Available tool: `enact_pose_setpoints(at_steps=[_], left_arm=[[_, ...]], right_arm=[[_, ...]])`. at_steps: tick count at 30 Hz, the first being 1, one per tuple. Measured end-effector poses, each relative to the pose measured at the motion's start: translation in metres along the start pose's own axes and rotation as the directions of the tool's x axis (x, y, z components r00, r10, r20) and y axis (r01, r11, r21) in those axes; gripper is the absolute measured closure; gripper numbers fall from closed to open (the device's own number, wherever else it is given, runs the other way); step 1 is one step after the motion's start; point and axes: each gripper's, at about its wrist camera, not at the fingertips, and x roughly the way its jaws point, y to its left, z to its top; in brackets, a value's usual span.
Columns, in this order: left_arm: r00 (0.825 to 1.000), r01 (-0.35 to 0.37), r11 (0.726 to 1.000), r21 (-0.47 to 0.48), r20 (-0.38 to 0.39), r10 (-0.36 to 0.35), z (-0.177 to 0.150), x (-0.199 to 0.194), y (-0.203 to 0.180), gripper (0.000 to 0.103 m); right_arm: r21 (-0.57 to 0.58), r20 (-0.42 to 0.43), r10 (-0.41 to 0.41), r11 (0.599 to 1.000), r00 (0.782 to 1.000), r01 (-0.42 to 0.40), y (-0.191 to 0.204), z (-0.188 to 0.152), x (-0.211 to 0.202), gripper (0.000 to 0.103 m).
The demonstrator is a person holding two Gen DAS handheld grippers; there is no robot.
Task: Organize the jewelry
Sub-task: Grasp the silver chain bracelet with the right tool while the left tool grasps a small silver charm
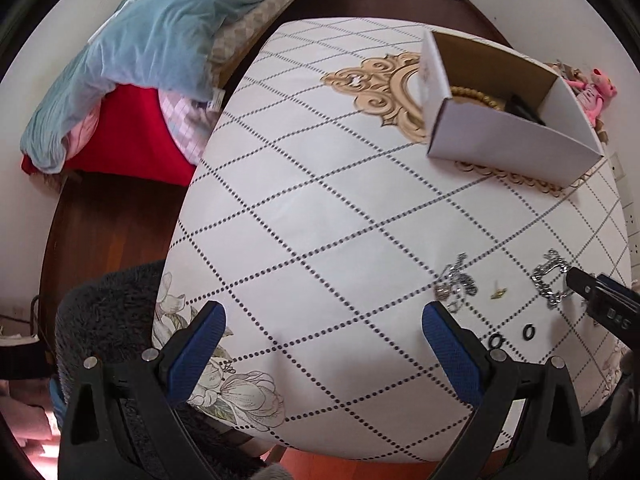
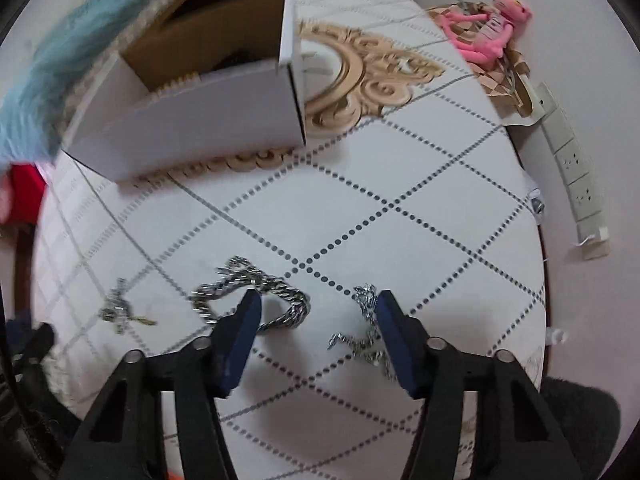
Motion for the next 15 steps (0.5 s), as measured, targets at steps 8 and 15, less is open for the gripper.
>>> enact_pose_setpoints(at_steps=[8,15], left_arm=[[1.000,0.020,0.999,0.042,-0.013,-0.019,-0.006,0.009,-0.009,0.003],[0.994,0.112,0.989,0.093,-0.015,-0.111,-0.005,0.015,-0.028,0.003]], right_arm=[[-0.081,0.003,-0.007,0.997,1.000,0.008,0.013,0.003,0.000,0.095],[0.001,0.053,0.024,1.000,0.998,-0.024,-0.011,-0.009,-0.014,0.095]])
